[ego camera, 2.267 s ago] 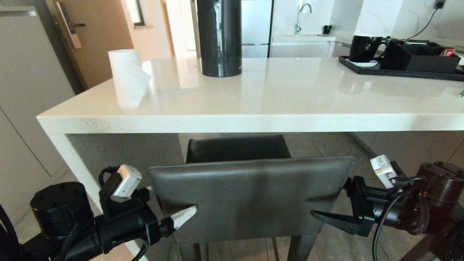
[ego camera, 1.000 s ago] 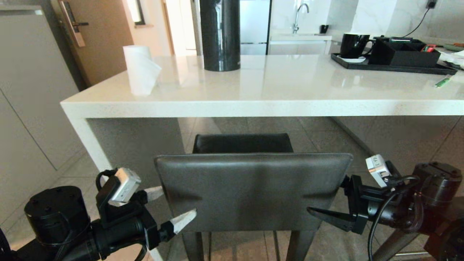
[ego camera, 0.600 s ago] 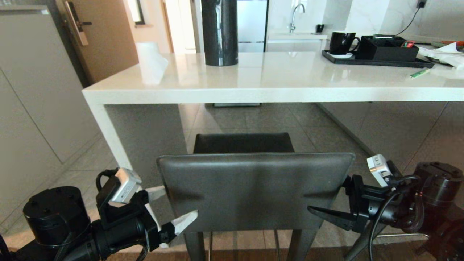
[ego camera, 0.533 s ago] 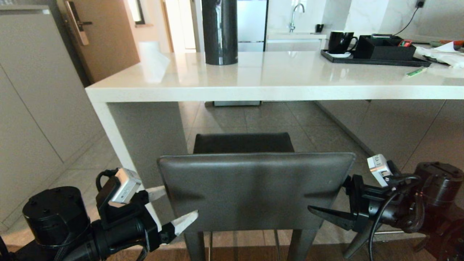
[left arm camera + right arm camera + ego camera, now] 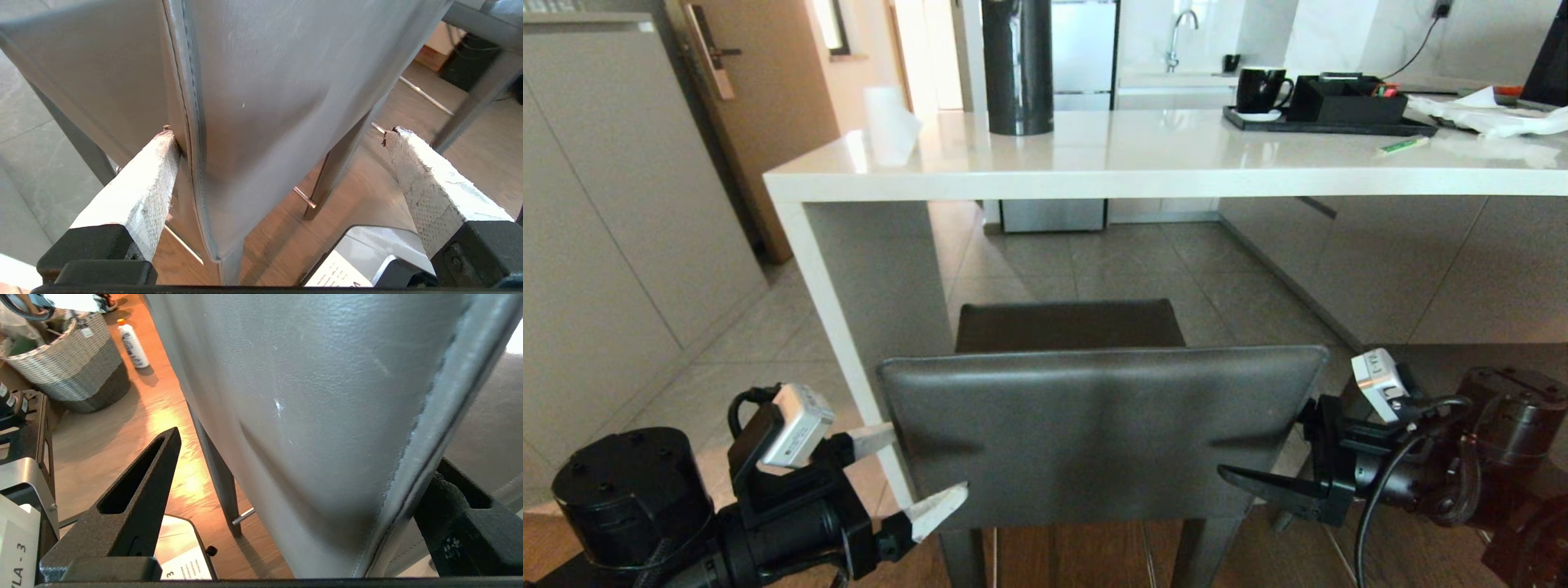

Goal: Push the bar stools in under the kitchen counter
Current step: Pull the gray chair out from under the dining table

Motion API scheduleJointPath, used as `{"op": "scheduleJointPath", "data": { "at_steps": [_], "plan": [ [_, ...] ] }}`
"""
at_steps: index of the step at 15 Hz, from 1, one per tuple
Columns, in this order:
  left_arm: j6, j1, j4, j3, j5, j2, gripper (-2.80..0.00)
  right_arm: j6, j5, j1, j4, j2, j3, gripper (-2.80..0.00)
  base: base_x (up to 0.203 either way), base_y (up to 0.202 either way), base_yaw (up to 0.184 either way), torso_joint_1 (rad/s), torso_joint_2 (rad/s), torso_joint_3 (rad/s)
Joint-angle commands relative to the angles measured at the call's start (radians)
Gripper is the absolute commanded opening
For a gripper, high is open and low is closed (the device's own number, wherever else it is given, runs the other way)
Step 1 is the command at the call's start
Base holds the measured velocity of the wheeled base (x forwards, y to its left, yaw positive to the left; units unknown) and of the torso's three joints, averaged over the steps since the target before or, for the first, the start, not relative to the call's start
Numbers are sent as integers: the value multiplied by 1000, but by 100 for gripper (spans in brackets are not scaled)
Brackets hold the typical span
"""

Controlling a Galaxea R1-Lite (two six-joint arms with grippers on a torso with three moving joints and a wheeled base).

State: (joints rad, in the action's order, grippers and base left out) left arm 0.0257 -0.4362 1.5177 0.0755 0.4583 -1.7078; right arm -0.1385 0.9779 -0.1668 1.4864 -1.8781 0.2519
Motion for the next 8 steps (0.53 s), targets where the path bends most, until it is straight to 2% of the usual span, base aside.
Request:
{"op": "scheduleJointPath", "data": {
  "at_steps": [1, 8],
  "plan": [
    [0, -4, 12, -2, 3, 23, 0, -1, 7, -2, 8, 2, -2, 0, -193, 0, 1, 5, 0, 4],
    [-4, -6, 12, -14, 3, 27, 0, -1, 7, -2, 9, 4, -8, 0, -196, 0, -1, 2, 1, 2]
  ]
}}
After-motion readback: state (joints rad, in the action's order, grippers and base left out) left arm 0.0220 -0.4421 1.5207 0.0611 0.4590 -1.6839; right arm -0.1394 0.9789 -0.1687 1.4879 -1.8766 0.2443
